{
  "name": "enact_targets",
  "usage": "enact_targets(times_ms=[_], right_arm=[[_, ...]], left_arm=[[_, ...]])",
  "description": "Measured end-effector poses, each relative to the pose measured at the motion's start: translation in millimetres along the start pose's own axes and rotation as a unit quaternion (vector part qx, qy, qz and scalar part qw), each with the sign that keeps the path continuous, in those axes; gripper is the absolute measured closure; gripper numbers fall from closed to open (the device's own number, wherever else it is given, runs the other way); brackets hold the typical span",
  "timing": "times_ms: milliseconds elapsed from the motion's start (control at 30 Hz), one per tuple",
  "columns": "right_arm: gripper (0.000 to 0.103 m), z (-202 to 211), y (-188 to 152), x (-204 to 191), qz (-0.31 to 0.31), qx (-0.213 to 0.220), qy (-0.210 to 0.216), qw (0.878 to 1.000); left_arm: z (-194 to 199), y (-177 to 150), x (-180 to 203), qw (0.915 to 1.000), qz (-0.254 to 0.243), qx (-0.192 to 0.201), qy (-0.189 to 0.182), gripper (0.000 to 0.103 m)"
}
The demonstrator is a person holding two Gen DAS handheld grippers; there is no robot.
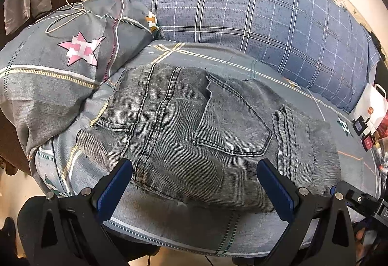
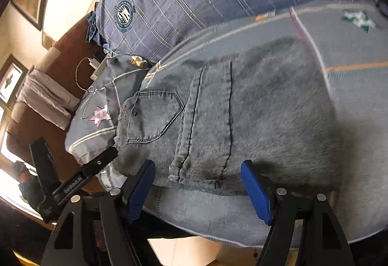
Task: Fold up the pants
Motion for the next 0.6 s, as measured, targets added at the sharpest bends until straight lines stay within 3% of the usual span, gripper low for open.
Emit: enact_targets(times_ms=[600], right_arm=[[0.027, -11, -13, -19, 0.011, 0.000, -0.041, 0.999]], left_arm=[[-7, -4, -44, 0.9990, 0.044, -0.002, 0.004, 0.001]])
Point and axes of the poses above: each gripper's, at about its wrist camera, not at the fingertips, and z roughly against the way its jaws point, x to its right, y to its top, the point moved 10 cm from there along -z, roughly the way its jaws point, and after that the axes turned 7 degrees about z, right-handed, at the moved point
